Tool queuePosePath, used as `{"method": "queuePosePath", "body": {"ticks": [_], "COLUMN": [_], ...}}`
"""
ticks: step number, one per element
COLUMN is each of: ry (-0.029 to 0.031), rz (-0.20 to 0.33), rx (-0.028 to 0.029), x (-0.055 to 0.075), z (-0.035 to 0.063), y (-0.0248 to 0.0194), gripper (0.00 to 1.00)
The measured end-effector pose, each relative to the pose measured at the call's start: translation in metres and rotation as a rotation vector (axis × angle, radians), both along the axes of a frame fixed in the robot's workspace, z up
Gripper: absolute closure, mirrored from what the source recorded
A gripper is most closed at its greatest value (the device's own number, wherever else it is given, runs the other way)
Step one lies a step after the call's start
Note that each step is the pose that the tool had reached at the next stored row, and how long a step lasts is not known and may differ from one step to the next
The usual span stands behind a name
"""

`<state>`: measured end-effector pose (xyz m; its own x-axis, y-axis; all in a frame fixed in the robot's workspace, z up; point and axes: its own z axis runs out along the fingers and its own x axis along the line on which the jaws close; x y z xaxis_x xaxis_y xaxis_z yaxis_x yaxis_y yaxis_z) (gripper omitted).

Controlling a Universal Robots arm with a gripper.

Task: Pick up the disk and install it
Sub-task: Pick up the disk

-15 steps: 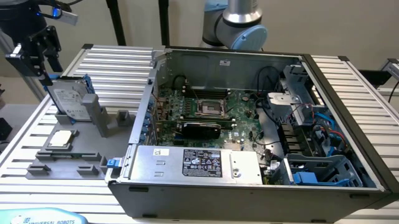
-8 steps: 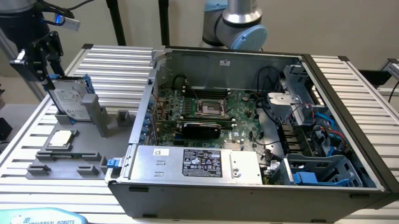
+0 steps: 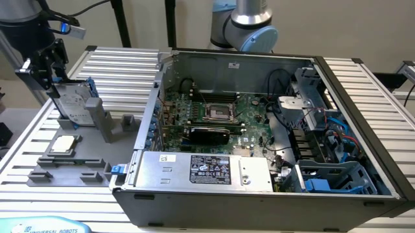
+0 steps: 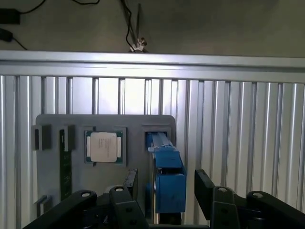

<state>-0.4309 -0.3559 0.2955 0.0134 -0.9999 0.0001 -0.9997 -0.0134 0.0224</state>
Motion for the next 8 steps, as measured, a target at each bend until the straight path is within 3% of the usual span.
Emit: {"method": "queuePosePath", "body": {"ticks": [5, 8], "ry": [-0.0016, -0.0059], "rz": [0.002, 0.005], "rx": [0.0045, 0.0068], "x": [-0.0019, -0.0034], "z": [-0.0025, -0.0027], "y": [0.0, 0.0], "gripper": [0.4, 0.4]}}
